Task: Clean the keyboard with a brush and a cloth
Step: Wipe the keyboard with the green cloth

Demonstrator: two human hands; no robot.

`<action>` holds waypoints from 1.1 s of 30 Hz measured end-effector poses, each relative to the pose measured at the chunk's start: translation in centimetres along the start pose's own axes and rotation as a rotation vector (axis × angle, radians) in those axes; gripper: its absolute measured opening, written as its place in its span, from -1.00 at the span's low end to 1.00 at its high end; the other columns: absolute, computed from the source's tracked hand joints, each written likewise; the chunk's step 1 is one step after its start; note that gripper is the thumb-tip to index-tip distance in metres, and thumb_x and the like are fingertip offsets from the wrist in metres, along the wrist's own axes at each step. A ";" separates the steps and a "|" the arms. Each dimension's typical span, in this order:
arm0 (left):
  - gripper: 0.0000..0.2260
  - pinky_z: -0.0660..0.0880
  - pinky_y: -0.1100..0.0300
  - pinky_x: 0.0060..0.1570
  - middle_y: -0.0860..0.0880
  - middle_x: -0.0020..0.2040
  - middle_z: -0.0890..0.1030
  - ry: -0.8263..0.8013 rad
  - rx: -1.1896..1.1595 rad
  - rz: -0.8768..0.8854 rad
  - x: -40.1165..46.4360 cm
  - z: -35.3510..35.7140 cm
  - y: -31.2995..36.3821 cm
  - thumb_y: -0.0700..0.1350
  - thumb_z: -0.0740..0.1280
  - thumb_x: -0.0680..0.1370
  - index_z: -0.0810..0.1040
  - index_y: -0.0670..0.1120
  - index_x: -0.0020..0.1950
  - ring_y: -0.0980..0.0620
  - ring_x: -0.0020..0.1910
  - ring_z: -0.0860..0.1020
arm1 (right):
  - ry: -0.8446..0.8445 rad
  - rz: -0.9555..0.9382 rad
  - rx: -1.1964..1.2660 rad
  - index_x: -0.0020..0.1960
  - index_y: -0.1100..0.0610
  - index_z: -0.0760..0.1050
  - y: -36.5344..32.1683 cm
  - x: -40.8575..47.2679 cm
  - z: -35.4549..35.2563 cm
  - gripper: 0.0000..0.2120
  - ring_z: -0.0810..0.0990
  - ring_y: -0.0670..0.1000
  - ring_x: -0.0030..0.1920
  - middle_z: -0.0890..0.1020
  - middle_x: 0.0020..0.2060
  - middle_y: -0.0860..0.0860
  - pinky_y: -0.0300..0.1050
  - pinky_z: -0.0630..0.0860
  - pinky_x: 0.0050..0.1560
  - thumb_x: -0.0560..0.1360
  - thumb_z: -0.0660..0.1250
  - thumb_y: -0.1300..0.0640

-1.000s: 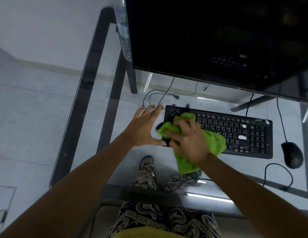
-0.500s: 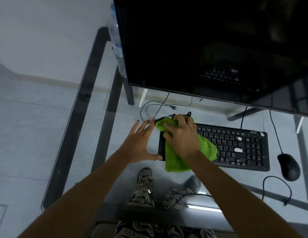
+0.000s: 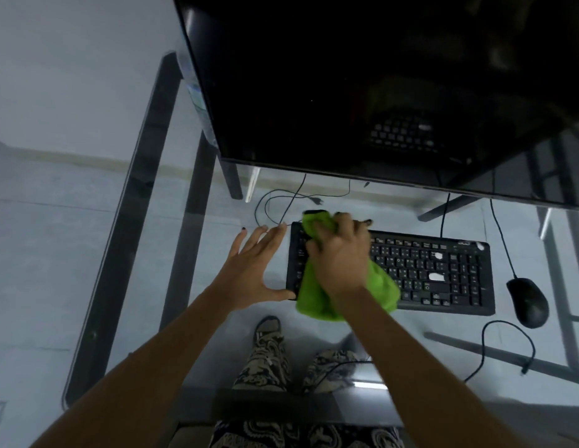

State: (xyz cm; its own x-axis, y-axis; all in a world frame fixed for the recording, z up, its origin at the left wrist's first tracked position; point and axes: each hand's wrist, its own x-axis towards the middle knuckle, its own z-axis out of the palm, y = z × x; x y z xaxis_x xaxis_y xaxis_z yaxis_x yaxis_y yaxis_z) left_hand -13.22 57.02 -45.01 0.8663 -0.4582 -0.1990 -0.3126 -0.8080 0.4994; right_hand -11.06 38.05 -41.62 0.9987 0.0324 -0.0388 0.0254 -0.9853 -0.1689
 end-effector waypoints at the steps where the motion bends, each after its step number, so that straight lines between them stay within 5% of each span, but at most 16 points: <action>1: 0.04 -0.26 -0.01 0.47 0.05 0.58 0.00 -0.007 0.004 0.000 0.0 0.0 0.0 0.46 0.25 0.33 -0.23 0.04 0.55 0.02 0.55 -0.09 | 0.012 -0.028 0.028 0.19 -0.05 0.54 -1.6 -0.3 0.3 -0.67 0.45 0.20 0.07 0.49 0.11 0.07 0.15 0.43 0.16 0.48 0.19 -0.06; 5: 0.00 -0.26 -0.03 0.48 0.12 0.57 -0.08 -0.031 0.039 0.003 0.0 -0.1 -0.1 0.50 0.20 0.33 -0.22 0.11 0.55 0.04 0.55 -0.14 | 0.061 -0.128 0.003 0.16 0.02 0.58 0.6 0.0 -0.4 -0.71 0.47 0.23 -0.01 0.51 0.06 0.13 0.15 0.51 0.08 0.46 0.31 0.01; 10: -0.01 -0.28 -0.05 0.47 0.11 0.58 -0.08 -0.032 0.060 -0.015 0.1 -0.1 0.3 0.52 0.18 0.32 -0.20 0.12 0.56 0.04 0.54 -0.14 | 0.047 0.131 -0.008 0.21 -0.01 0.56 4.6 1.1 -1.3 -0.68 0.42 0.18 0.03 0.49 0.06 0.11 0.10 0.47 0.09 0.51 0.28 -0.07; 15: -0.02 -0.21 -0.12 0.48 0.07 0.58 -0.02 -0.031 0.052 -0.015 0.3 0.1 0.1 0.50 0.17 0.30 -0.12 0.09 0.56 0.03 0.54 -0.13 | 0.046 -0.154 0.059 0.23 0.04 0.51 -2.5 -1.1 -0.3 -0.65 0.47 0.22 -0.03 0.48 0.06 0.17 0.08 0.56 -0.10 0.47 0.32 -0.02; 23: -0.10 -0.23 -0.14 0.44 0.00 0.57 0.01 -0.054 0.113 -0.008 0.4 0.0 0.5 0.53 0.12 0.32 -0.19 0.24 0.52 -0.07 0.53 -0.07 | 0.187 0.060 0.032 0.21 0.09 0.56 10.6 -2.5 -1.9 -0.64 0.49 0.25 -0.07 0.52 -0.02 0.20 0.15 0.62 -0.26 0.42 0.43 0.06; 29: -0.11 -0.27 -0.11 0.45 0.03 0.58 -0.05 -0.089 0.061 0.004 0.5 -0.4 0.1 0.55 0.09 0.31 -0.21 0.28 0.51 -0.02 0.54 -0.13 | 0.007 -0.703 0.023 0.12 -0.08 0.60 6.9 -6.4 -0.4 -0.71 0.48 0.09 -0.08 0.54 -0.04 0.06 -0.11 0.48 -0.29 0.40 0.34 0.01; 33: -0.10 -0.28 -0.11 0.44 0.03 0.58 -0.05 -0.103 0.059 -0.003 0.7 -0.4 0.3 0.56 0.08 0.29 -0.23 0.29 0.49 -0.02 0.54 -0.13 | 0.031 -0.843 -0.003 0.01 -0.11 0.65 11.6 -6.2 -1.5 -0.79 0.46 0.06 -0.07 0.49 -0.02 0.02 -0.13 0.45 -0.25 0.39 0.34 -0.01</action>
State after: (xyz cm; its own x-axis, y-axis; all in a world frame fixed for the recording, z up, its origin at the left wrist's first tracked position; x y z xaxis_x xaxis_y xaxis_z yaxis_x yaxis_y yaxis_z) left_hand -12.56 56.59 -44.70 0.8235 -0.4890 -0.2877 -0.3353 -0.8285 0.4485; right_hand -16.89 26.20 -41.86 0.6460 0.7529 0.1262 0.7632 -0.6337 -0.1264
